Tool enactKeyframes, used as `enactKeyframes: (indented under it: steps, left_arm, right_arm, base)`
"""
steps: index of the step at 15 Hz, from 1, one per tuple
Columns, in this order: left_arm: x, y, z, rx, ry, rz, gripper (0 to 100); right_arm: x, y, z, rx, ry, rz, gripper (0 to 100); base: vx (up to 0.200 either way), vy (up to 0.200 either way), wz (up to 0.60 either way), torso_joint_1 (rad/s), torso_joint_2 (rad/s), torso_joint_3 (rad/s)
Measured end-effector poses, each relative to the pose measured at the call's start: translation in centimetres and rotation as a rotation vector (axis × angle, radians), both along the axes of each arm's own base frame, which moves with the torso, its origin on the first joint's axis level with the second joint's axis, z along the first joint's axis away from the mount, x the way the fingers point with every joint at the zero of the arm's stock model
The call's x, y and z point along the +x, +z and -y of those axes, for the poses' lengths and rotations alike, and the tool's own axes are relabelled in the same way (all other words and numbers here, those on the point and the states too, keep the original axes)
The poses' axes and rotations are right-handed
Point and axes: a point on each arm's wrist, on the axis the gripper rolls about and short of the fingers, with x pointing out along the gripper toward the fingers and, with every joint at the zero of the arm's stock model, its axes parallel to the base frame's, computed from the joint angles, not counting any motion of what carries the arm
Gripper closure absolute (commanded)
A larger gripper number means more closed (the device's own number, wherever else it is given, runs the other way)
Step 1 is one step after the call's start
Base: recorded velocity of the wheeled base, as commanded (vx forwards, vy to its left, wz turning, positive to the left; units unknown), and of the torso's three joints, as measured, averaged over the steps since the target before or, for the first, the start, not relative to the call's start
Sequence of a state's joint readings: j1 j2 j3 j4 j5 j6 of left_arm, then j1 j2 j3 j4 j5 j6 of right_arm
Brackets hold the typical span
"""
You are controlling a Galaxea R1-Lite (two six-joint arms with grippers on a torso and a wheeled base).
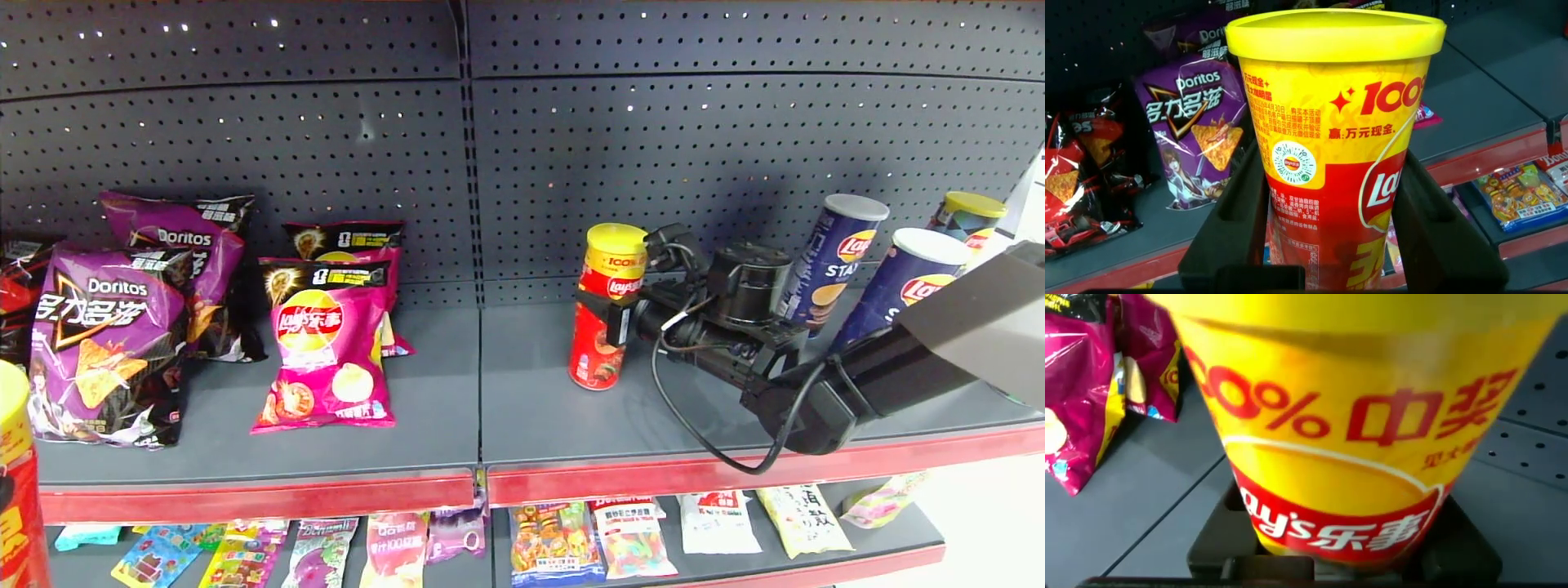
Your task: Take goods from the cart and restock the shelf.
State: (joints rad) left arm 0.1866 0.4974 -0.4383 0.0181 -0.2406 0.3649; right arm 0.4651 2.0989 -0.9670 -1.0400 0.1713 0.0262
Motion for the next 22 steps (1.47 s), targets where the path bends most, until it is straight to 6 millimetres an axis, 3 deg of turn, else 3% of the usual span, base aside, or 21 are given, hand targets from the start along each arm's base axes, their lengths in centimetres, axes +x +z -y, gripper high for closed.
enactKeyframes:
  steps: [14,22]
  left_arm:
    - [0.0,-0.4,0.0,0.000,0.000,-0.011,100]
    - [0.0,-0.4,0.0,0.000,0.000,-0.010,100]
  right_arm:
    - [-4.3,2.4,0.5,0.009,-0.088,0.050,100]
    - [-6.3,1.5,0.5,-0.028,-0.105,0.070,100]
  base:
    - [0.000,0.000,0.00,0.000,0.00,0.000]
    - [0.000,0.000,0.00,0.000,0.00,0.000]
